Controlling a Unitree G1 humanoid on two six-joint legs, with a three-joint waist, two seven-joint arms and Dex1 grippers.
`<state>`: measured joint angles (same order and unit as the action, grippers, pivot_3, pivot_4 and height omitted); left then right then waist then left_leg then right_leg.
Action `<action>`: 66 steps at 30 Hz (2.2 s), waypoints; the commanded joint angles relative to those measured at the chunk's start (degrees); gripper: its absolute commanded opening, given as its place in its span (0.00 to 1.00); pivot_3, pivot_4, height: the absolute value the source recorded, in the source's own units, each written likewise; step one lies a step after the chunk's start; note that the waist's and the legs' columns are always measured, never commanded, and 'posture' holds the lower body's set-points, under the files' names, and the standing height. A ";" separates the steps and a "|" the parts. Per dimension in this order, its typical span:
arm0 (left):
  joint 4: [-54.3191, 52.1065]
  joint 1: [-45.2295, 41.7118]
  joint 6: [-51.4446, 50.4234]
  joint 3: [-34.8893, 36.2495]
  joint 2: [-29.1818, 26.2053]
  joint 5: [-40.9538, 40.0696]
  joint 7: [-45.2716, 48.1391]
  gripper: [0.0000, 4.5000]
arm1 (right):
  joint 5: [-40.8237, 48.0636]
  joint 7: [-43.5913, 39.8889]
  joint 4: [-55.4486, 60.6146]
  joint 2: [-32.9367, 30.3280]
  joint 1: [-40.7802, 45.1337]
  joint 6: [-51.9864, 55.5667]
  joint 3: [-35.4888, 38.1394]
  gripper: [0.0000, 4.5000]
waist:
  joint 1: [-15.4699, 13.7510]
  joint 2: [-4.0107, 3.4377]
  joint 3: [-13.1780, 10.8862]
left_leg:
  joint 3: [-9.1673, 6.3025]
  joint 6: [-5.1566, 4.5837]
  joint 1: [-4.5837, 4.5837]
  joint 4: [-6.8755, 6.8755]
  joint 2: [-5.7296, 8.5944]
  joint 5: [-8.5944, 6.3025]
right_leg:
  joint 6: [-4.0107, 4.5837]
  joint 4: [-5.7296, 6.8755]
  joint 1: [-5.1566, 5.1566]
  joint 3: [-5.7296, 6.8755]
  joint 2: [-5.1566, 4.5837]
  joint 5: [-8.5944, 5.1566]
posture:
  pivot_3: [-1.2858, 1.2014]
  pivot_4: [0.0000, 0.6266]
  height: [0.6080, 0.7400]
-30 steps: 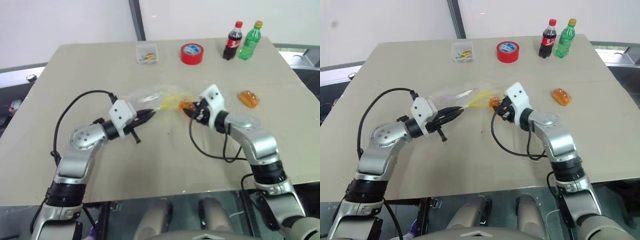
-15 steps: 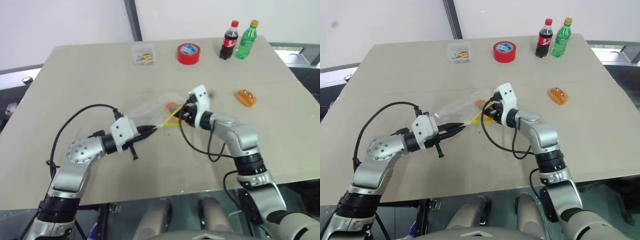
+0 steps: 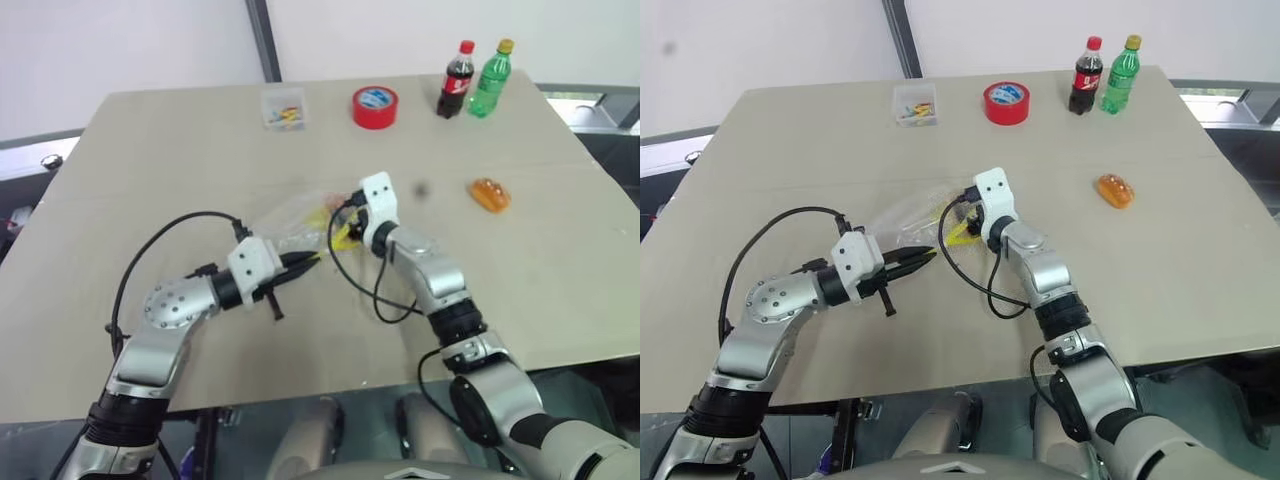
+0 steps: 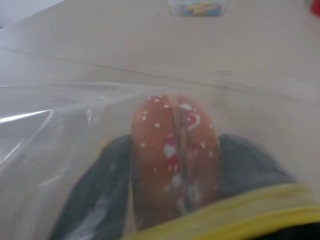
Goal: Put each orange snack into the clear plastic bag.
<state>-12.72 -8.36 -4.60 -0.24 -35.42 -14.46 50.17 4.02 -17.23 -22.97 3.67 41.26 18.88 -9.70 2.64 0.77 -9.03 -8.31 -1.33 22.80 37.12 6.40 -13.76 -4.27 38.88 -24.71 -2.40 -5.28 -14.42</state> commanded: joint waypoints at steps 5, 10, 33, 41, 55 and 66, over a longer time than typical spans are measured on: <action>1.54 -3.45 -3.10 2.67 2.02 2.24 -8.73 0.00 | 3.19 -9.63 18.23 -5.86 -6.54 3.10 -2.07 0.85 | -0.23 0.01 0.00 | -0.02 0.00 0.03 0.01 -0.01 0.00 | 0.00 -0.01 0.02 0.02 0.01 0.00 | 0.52 0.24 1.00; 4.95 -6.90 -3.91 2.47 3.58 4.66 -12.89 0.00 | 4.77 -12.56 28.98 -10.81 -10.08 6.30 -1.57 0.85 | -0.28 0.01 0.00 | -0.03 0.00 0.01 0.03 -0.01 0.00 | 0.00 0.01 0.02 0.04 0.02 0.00 | 0.52 0.24 1.00; 5.79 -9.60 -4.21 1.25 5.98 5.66 -13.94 0.00 | 1.73 -2.19 -15.51 -28.01 0.17 -10.62 20.30 0.99 | -0.10 0.05 0.02 | 0.25 -0.02 -0.05 0.00 -0.06 -0.01 | -0.02 -0.02 0.07 -0.18 0.02 0.02 | 0.52 0.24 1.00; 5.21 -9.17 -4.54 2.03 6.00 4.87 -14.08 0.00 | 2.26 -5.01 -21.70 -28.37 3.19 -14.76 19.64 0.42 | -0.20 0.05 0.02 | 0.22 -0.04 -0.03 0.04 -0.06 -0.02 | -0.02 -0.03 0.08 -0.15 0.01 0.02 | 0.52 0.24 1.00; -1.30 -3.73 -7.93 6.03 4.61 -1.10 -12.51 0.00 | 12.56 -14.27 33.28 -20.33 -12.69 14.45 3.68 0.34 | -0.48 0.04 0.03 | 0.15 -0.02 0.01 0.08 -0.25 -0.05 | 0.05 0.00 0.02 -0.11 0.15 0.07 | 0.52 0.24 1.00; -7.28 0.17 -10.19 5.99 4.23 -1.63 -13.36 0.00 | 6.41 -11.86 28.21 -15.76 -8.29 16.61 -5.16 0.34 | -0.82 0.05 0.03 | 0.08 0.01 0.00 0.10 -0.23 -0.05 | 0.06 -0.06 0.09 -0.03 0.15 0.09 | 0.52 0.24 1.00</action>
<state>-16.96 -8.41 -14.85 4.47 -30.65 -15.35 37.17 10.63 -28.84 4.17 -12.46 31.92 35.96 -14.81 1.82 0.82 -9.00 -8.22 -1.32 22.80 37.22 6.17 -13.81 -4.21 38.81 -24.61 -2.43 -5.13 -14.34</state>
